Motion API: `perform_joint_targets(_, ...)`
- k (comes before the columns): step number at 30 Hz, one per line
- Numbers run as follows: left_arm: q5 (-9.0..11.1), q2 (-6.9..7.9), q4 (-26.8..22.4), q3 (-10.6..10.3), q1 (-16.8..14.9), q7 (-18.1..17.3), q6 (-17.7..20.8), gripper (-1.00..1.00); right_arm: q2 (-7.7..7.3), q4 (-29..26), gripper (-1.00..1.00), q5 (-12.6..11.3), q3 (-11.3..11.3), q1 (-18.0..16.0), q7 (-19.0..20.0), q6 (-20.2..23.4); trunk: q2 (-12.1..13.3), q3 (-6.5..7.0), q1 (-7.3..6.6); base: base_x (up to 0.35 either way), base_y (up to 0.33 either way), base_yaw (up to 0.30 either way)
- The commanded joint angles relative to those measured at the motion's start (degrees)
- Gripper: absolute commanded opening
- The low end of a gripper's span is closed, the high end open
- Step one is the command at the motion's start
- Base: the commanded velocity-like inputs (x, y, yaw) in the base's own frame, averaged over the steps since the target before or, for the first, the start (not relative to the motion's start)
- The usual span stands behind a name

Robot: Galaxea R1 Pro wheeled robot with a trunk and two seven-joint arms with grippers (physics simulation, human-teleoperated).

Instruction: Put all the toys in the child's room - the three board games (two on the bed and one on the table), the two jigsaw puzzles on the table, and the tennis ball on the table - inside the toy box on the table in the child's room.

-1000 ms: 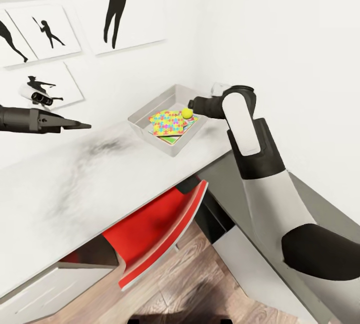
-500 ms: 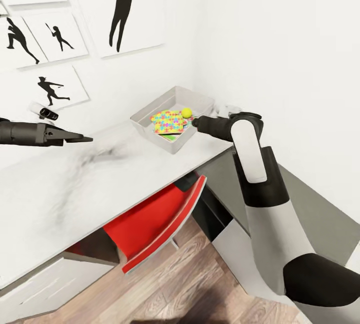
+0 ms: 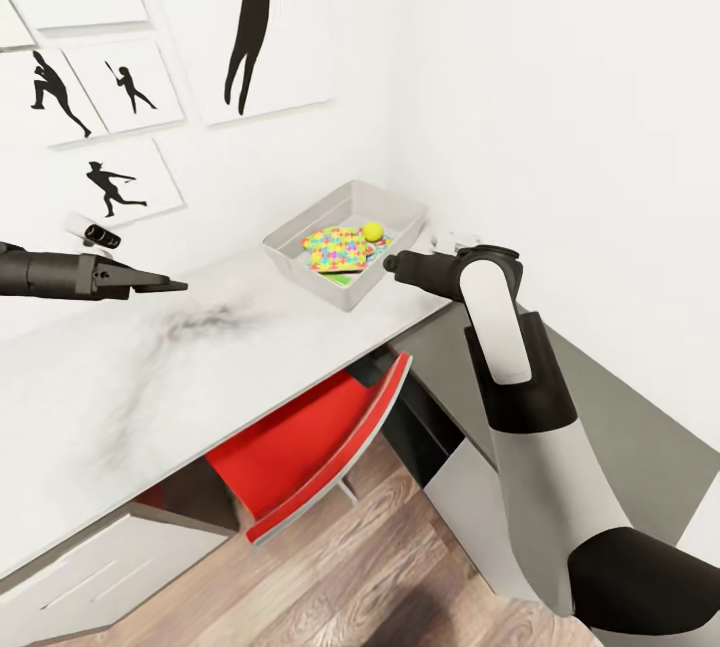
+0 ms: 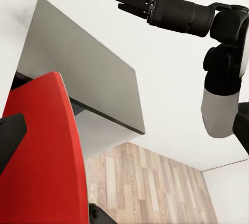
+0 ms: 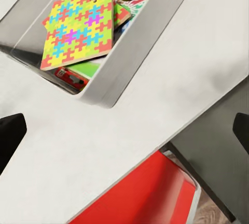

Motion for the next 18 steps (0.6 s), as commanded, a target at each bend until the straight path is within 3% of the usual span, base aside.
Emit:
perform_joint_targets(1,0.05,0.10,0.03,-0.22,-0.09,-0.27,0.61,1.00,0.01,-0.07,1.00,-0.51,0.04,-0.06,-0.60,0.19,-0.10,0.00,0.04,-0.007,0.000,0.000)
perform_joint_targets(5,0.05,0.12,0.03,-0.20,0.59,-0.21,0.56,1.00,0.01,-0.11,1.00,-0.51,0.07,0.37,-0.60,0.19,-0.10,0.38,0.04,-0.003,0.000,0.000)
perform_joint_targets(11,-0.03,0.08,0.03,-0.22,2.70,-0.07,0.25,1.00,0.01,-1.89,1.00,-0.48,-0.04,4.39,-0.59,0.19,-0.10,0.95,0.04,0.000,0.000,0.000)
perform_joint_targets(18,-0.05,0.00,0.04,-0.22,3.77,0.05,0.11,1.00,0.01,-2.94,1.00,-0.50,0.06,5.08,-0.57,0.19,-0.10,1.62,0.04,-0.057,0.000,0.000)
